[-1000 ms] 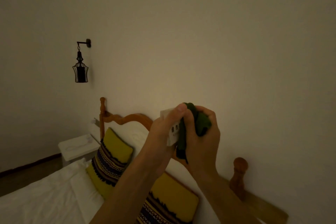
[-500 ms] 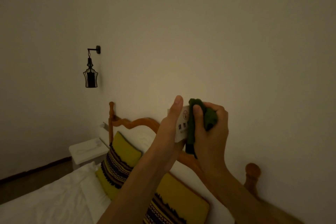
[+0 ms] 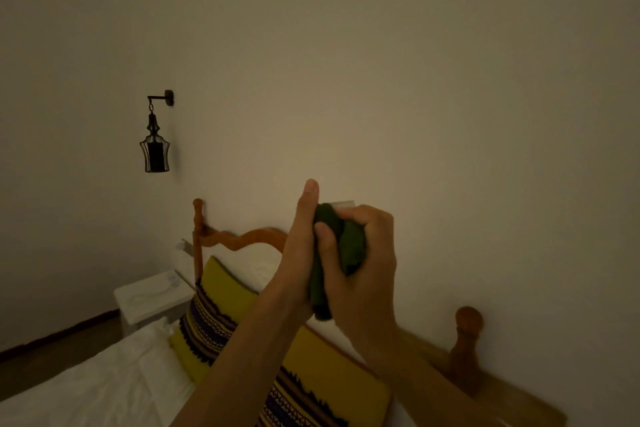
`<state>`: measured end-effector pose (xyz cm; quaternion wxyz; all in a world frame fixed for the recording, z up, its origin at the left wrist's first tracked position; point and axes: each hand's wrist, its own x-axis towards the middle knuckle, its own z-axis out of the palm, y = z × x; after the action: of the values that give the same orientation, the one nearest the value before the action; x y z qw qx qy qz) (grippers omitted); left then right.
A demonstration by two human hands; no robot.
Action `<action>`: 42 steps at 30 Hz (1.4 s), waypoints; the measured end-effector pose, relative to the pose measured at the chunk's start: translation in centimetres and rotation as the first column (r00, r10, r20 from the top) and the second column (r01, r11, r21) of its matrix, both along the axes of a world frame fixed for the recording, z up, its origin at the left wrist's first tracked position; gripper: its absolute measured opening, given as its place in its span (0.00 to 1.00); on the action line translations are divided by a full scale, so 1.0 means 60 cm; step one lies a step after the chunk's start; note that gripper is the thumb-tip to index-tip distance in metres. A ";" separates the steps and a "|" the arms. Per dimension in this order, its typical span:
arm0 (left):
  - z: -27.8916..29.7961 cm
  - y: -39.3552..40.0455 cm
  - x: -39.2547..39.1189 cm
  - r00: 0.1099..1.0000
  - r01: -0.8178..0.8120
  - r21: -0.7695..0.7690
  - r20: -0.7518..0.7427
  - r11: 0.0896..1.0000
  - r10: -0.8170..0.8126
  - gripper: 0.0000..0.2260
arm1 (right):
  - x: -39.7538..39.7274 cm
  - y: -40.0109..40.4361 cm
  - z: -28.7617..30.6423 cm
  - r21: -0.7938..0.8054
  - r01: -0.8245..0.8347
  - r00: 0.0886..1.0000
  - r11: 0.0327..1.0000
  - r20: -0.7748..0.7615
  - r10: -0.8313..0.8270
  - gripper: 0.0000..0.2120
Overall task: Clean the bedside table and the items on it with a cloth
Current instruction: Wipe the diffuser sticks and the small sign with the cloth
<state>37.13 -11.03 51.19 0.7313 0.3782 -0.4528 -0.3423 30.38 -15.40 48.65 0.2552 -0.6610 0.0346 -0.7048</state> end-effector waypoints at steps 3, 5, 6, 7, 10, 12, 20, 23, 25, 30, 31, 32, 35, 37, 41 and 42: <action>-0.007 -0.004 0.006 0.999 -0.003 -0.008 -0.033 1.000 0.003 0.30 | -0.001 -0.036 0.018 0.080 0.040 0.998 0.996 -0.049 -0.036 0.08; -0.005 -0.007 0.006 0.999 -0.011 -0.021 -0.037 1.000 0.010 0.29 | -0.001 -0.056 0.021 0.194 0.047 0.997 0.980 -0.070 -0.034 0.08; -0.004 -0.009 0.006 0.999 -0.025 -0.022 -0.034 0.999 0.024 0.30 | 0.002 -0.059 0.017 0.223 0.059 0.997 0.973 -0.066 -0.045 0.08; -0.005 -0.011 0.006 0.998 -0.043 -0.017 -0.038 0.999 0.043 0.30 | 0.006 -0.057 0.011 0.238 0.075 0.996 0.968 -0.060 -0.063 0.08; -0.007 -0.020 0.004 0.993 -0.058 -0.035 -0.104 0.998 0.054 0.27 | 0.010 -0.036 -0.007 0.173 0.114 0.993 0.978 -0.009 -0.114 0.08; -0.009 -0.022 0.004 0.976 -0.050 -0.040 -0.215 0.998 0.040 0.27 | 0.010 -0.024 -0.018 0.047 0.137 0.991 0.990 0.006 -0.137 0.11; -0.050 -0.001 -0.013 0.880 0.175 -0.003 -0.447 0.984 -0.158 0.22 | 0.010 -0.035 -0.014 -0.305 0.314 0.949 0.899 0.101 -0.297 0.11; -0.037 0.017 0.003 0.870 0.142 -0.029 -0.473 0.989 -0.139 0.21 | 0.007 -0.069 -0.026 -0.296 0.342 0.939 0.892 0.069 -0.337 0.12; -0.028 0.030 0.011 0.879 0.076 -0.031 -0.470 0.997 -0.082 0.19 | 0.006 -0.086 -0.029 -0.169 0.315 0.949 0.934 0.047 -0.312 0.14; -0.021 0.033 0.005 0.929 0.050 -0.020 -0.365 0.999 -0.054 0.19 | 0.027 -0.053 -0.023 -0.100 0.295 0.951 0.950 0.123 -0.283 0.11; -0.019 0.034 0.005 0.931 0.050 -0.026 -0.360 0.998 -0.056 0.21 | 0.030 -0.045 -0.020 -0.108 0.305 0.947 0.946 0.134 -0.291 0.10; -0.018 0.036 0.007 0.934 0.044 -0.032 -0.353 0.999 -0.052 0.23 | 0.031 -0.040 -0.018 -0.117 0.304 0.948 0.946 0.139 -0.287 0.09; -0.031 0.040 0.016 0.958 0.049 -0.030 -0.280 0.998 -0.056 0.18 | 0.025 -0.043 -0.020 -0.082 0.236 0.969 0.968 0.099 -0.228 0.08; -0.046 0.049 0.020 0.983 0.053 -0.008 -0.175 0.999 -0.054 0.11 | 0.018 -0.048 -0.018 0.091 0.149 0.988 0.985 0.026 -0.152 0.05; -0.069 0.075 0.022 0.972 -0.043 0.091 0.234 0.995 0.021 0.36 | 0.002 -0.073 -0.009 0.307 0.068 0.989 0.949 -0.144 -0.024 0.02; -0.075 0.077 0.020 0.940 -0.051 0.095 0.340 0.994 0.016 0.38 | -0.001 -0.075 -0.005 0.273 0.059 0.984 0.960 -0.176 -0.010 0.01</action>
<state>38.34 -6.42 46.70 0.6279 0.4760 -0.5471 -0.2826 30.32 -19.87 48.35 0.3290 -0.6767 0.1666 -0.6373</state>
